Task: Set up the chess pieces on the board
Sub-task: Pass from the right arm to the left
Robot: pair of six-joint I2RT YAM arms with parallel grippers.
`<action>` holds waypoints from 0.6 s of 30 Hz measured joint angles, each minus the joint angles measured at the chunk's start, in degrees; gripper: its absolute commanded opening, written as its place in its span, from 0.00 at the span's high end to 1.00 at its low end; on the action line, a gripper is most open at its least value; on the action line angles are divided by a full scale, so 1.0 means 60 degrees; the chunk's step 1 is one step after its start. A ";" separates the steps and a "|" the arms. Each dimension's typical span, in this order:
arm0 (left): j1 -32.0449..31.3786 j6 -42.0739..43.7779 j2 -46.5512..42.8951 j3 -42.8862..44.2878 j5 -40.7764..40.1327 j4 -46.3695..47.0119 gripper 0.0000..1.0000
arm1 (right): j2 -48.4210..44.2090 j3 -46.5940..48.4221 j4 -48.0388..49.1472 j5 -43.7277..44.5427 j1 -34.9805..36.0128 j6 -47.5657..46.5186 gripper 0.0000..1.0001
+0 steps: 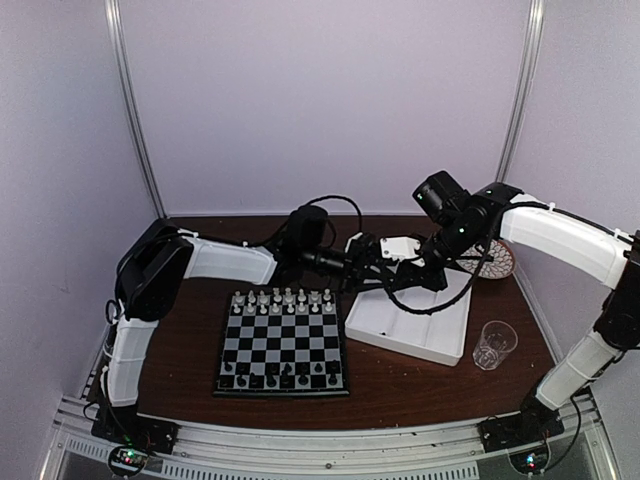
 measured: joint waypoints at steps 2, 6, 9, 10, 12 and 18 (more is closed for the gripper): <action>0.0000 -0.0073 0.0018 0.0000 0.0011 0.0029 0.81 | 0.0011 0.0000 0.0058 0.0022 0.0000 0.0022 0.95; 0.0000 -0.0219 0.0106 -0.0004 0.0022 0.0200 0.82 | 0.0047 0.0000 0.0069 0.0058 0.0000 0.0113 0.96; 0.0004 -0.0335 0.0142 -0.0022 0.0022 0.0251 0.83 | 0.0091 0.0000 0.0076 0.0073 0.0000 0.0146 0.96; 0.0000 -0.0379 0.0157 -0.0022 0.0022 0.0284 0.84 | 0.0098 0.0000 0.0076 0.0080 0.0000 0.0157 0.96; 0.0004 -0.0466 0.0175 -0.0029 0.0018 0.0302 0.84 | 0.0117 0.0000 0.0084 0.0087 0.0000 0.0160 0.96; 0.0018 -0.1045 0.0299 -0.0076 -0.0004 0.0809 0.85 | 0.0124 0.0000 0.0160 0.0233 0.0000 0.0288 0.96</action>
